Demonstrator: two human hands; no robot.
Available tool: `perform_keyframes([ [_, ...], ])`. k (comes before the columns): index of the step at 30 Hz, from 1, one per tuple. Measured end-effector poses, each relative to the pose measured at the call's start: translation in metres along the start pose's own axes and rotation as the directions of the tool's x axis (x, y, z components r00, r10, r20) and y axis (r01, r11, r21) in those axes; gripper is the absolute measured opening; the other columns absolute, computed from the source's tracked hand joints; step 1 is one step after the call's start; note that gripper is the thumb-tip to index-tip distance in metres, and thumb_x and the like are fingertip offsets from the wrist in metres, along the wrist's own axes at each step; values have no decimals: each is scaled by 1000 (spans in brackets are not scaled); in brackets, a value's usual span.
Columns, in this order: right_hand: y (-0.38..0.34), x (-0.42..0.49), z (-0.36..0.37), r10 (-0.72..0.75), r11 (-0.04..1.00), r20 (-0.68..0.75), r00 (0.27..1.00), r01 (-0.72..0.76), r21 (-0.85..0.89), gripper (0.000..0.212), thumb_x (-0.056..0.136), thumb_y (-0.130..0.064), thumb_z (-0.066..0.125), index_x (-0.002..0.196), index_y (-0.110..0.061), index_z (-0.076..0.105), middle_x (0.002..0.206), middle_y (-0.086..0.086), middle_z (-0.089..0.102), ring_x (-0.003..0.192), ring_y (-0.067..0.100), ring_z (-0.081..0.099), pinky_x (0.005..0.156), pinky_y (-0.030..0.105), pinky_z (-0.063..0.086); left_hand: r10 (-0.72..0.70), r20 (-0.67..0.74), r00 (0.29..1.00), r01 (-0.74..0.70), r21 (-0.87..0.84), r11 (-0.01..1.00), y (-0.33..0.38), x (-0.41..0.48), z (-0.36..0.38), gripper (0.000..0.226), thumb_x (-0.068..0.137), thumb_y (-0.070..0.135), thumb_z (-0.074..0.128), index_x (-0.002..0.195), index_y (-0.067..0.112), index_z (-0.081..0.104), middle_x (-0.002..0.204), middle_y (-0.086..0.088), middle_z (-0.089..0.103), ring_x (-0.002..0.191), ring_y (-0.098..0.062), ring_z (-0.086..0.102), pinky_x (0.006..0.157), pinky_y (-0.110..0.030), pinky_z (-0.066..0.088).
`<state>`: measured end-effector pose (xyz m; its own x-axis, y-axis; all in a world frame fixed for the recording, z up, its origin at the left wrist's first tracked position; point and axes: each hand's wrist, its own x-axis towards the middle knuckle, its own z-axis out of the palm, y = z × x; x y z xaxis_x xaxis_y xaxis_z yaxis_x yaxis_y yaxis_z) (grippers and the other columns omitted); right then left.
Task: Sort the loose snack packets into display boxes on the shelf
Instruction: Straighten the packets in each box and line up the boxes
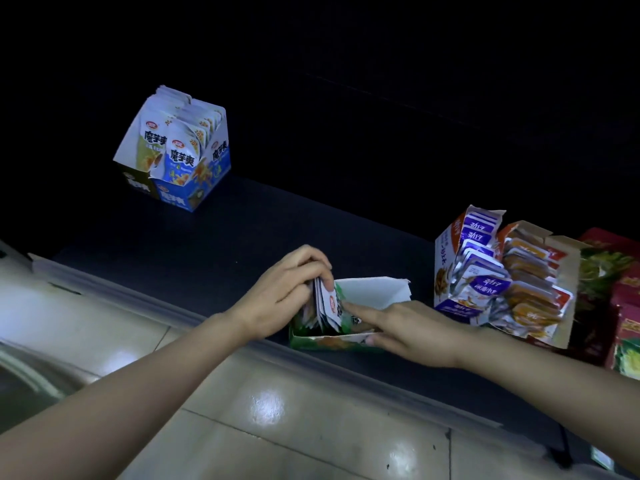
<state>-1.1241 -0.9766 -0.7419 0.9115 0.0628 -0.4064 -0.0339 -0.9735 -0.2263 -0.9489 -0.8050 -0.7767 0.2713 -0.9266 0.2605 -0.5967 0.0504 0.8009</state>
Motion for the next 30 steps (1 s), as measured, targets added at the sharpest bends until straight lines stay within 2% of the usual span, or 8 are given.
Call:
perform_keyframes([
  [2,-7,2,9,-11,998,1,1000,11,65,65,101,-39,43,155,-32,5,119,2,66,103,24,61,88,38,49,-48,4,999,48,1,999,3,-9,3,23,84,35,45,104,27,55,125,10,44,116,-14,49,93,-38,43],
  [4,-12,2,13,-6,995,-8,1000,6,104,69,101,-37,45,155,-30,2,114,5,67,97,25,61,84,39,50,-111,3,994,111,41,993,8,-15,9,42,74,56,65,105,35,46,131,16,36,117,-9,48,91,-34,45],
  [8,-12,-5,11,-8,1000,29,1000,7,6,80,99,-27,48,154,-24,-10,105,10,64,92,30,59,78,40,50,-120,-46,992,123,57,991,9,-19,29,64,63,49,83,105,41,35,122,16,39,112,-6,49,82,-28,47],
  [11,-12,-9,14,-14,990,35,999,19,-143,74,102,-23,42,155,-15,-9,95,13,60,84,31,56,69,39,44,-168,-55,984,168,8,986,7,-18,39,60,71,34,80,102,42,29,110,19,40,96,-3,48,72,-25,40],
  [15,-11,-11,18,-8,987,6,1000,9,-159,71,103,-18,40,155,-14,-7,105,9,63,92,29,57,69,32,37,-190,-93,977,192,15,981,10,-14,48,58,69,45,72,106,40,27,112,24,41,101,1,46,81,-24,37],
  [21,-6,-9,17,17,995,37,999,-13,-103,72,101,-20,41,155,-20,-7,92,10,60,85,31,56,78,42,48,-334,-173,927,327,-67,943,9,-13,56,107,65,57,76,146,47,7,148,21,37,135,-1,37,111,-39,36],
  [25,-4,-1,11,10,994,71,997,-3,-108,73,100,-16,39,154,-24,-10,90,9,58,83,31,53,76,39,45,-322,-142,936,300,-157,941,6,-12,49,86,76,40,72,147,51,24,135,27,44,128,3,42,107,-37,43],
  [30,-5,13,2,31,999,70,997,-28,-39,71,102,-20,38,154,-29,-9,81,6,55,75,27,52,73,42,48,-290,-102,952,250,-295,922,-8,-5,34,81,80,37,72,148,45,29,146,22,40,136,-3,40,111,-42,40],
])
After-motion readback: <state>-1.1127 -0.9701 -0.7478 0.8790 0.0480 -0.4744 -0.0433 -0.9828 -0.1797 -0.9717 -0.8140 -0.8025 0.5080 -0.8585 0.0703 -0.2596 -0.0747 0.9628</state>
